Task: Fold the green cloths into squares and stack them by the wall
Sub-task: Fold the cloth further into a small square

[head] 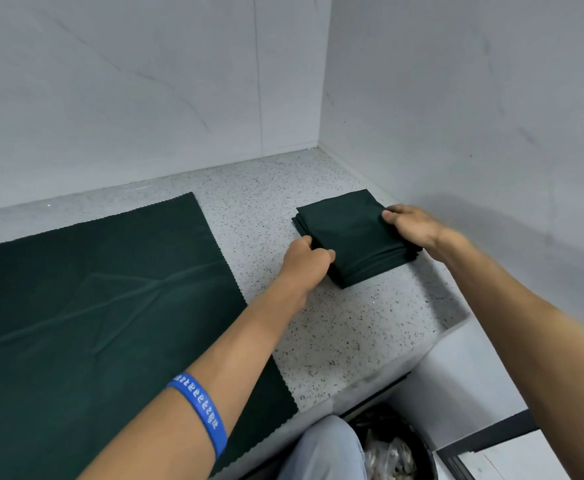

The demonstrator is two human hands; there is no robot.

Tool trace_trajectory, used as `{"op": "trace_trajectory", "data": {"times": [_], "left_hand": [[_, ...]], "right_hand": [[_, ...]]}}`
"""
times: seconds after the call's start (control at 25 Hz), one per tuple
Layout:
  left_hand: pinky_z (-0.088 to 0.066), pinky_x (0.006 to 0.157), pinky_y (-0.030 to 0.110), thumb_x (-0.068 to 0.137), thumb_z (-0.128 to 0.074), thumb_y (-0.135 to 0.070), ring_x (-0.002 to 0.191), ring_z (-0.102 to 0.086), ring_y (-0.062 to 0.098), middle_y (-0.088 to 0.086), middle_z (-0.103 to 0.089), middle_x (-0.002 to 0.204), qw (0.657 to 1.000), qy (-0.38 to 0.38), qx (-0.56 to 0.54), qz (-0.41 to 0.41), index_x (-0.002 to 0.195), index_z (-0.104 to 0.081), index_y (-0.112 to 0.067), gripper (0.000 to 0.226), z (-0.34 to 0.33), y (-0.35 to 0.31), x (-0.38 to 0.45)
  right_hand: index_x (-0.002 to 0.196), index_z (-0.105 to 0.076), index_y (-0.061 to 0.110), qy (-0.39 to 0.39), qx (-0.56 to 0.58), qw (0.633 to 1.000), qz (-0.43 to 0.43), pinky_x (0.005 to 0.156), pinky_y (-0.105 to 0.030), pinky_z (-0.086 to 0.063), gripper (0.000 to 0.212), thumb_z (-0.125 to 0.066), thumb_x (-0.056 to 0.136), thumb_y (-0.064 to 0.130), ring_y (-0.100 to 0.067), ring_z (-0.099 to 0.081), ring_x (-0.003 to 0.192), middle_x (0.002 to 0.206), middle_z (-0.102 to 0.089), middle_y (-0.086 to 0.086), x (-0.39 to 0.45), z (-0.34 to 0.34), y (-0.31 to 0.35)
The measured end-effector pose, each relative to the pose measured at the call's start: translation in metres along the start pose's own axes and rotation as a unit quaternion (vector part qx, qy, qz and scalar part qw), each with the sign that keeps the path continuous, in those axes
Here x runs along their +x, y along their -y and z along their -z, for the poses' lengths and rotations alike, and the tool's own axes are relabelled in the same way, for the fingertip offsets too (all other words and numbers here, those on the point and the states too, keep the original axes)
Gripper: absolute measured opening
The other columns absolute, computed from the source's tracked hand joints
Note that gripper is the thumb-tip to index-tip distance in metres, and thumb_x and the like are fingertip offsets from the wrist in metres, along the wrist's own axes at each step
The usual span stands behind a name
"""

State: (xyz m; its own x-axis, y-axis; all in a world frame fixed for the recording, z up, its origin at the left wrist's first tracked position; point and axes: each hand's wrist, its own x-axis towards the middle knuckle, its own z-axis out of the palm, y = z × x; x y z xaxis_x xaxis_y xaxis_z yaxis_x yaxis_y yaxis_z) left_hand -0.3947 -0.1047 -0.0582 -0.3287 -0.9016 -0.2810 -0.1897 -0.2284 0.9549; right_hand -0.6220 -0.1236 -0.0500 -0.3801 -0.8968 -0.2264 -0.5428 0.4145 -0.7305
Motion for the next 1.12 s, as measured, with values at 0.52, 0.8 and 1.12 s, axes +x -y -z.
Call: {"op": "trace_trajectory", "data": {"times": [0.52,0.8,1.12], "left_hand": [[-0.044,0.104,0.033,0.090,-0.059,-0.018,0.120,-0.057,0.018,-0.002,-0.064,0.126,0.908,-0.136,0.374,-0.133,0.121,-0.067,-0.018,0.032,0.168,0.066,-0.107],[-0.006,0.120,0.020,0.070,-0.056,-0.079,0.144,-0.011,-0.009,-0.028,-0.022,0.154,0.858,-0.055,0.495,-0.125,0.141,-0.045,-0.042,0.081,0.283,0.159,-0.304],[-0.045,0.098,0.024,0.077,-0.058,-0.026,0.119,-0.056,-0.003,-0.031,-0.059,0.127,0.825,-0.133,0.532,-0.135,0.116,-0.067,-0.039,0.042,0.319,0.156,-0.334]], "right_hand": [[0.123,-0.064,0.010,-0.025,-0.165,0.907,0.386,0.102,-0.039,-0.045,0.039,-0.056,0.092,0.031,-0.031,-0.059,0.119,0.130,-0.063,-0.012,-0.148,-0.167,0.070],[0.145,-0.043,0.031,0.147,-0.337,0.733,0.572,0.114,-0.037,-0.026,0.075,-0.042,0.083,0.073,-0.013,-0.031,0.142,0.155,-0.036,0.011,-0.276,-0.263,0.067],[0.110,-0.072,0.034,0.116,-0.275,0.821,0.487,0.096,-0.029,-0.050,0.028,-0.058,0.087,0.023,0.002,-0.057,0.118,0.125,-0.061,0.028,-0.268,-0.224,0.064]]}}
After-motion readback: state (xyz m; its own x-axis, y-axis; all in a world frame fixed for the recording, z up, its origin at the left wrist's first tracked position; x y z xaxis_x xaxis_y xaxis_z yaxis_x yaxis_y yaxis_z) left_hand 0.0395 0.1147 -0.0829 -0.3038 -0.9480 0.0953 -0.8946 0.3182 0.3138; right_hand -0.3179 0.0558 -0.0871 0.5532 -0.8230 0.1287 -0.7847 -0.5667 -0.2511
